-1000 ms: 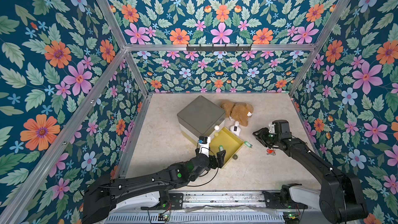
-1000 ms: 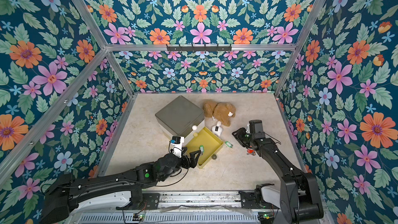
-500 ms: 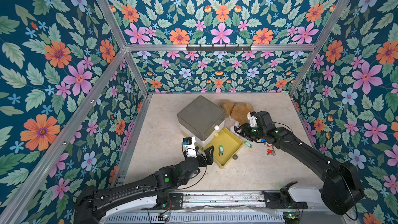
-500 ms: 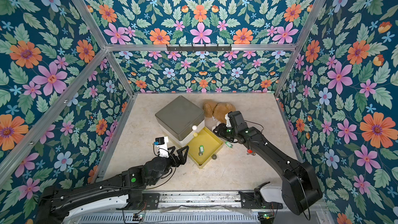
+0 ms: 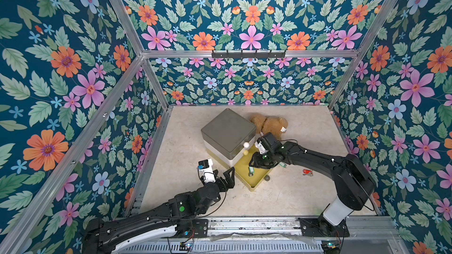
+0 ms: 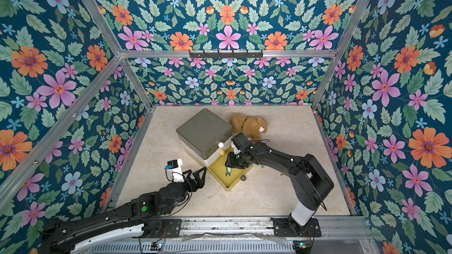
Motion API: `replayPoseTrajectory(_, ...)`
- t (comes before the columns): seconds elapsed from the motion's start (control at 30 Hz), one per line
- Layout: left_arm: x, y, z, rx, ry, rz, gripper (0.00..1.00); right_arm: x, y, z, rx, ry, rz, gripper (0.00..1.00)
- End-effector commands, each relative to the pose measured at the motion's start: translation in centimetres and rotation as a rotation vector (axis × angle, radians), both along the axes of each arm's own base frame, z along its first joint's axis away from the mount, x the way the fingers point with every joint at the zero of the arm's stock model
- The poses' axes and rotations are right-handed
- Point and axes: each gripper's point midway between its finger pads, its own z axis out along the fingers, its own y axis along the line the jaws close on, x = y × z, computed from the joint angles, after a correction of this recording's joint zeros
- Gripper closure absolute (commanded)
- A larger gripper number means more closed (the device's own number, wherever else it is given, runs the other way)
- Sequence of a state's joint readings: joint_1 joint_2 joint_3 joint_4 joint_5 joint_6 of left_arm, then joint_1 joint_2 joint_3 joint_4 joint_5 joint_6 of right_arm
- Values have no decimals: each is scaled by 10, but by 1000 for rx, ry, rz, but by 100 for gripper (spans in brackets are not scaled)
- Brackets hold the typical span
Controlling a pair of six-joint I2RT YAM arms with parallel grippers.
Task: Take the keys out of the drawer
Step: Pick up the key from the drawer.
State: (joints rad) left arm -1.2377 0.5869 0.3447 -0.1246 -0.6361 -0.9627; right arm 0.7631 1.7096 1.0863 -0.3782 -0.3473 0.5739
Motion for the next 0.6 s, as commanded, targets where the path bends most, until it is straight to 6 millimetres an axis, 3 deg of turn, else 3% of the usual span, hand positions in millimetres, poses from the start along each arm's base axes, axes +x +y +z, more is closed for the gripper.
replayPoseTrajectory(0.0,1,2,0,5,2,11,1,-8,2,-11,-45,5,56,56)
replayPoseTrajectory(0.37,-1,6,2,2,12,11,1,-18,0,-36,-89,30,94,57)
replayPoseTrajectory(0.57,-1,5,-1,8,17,13,1,-20,0,-37,-102,24,107,59)
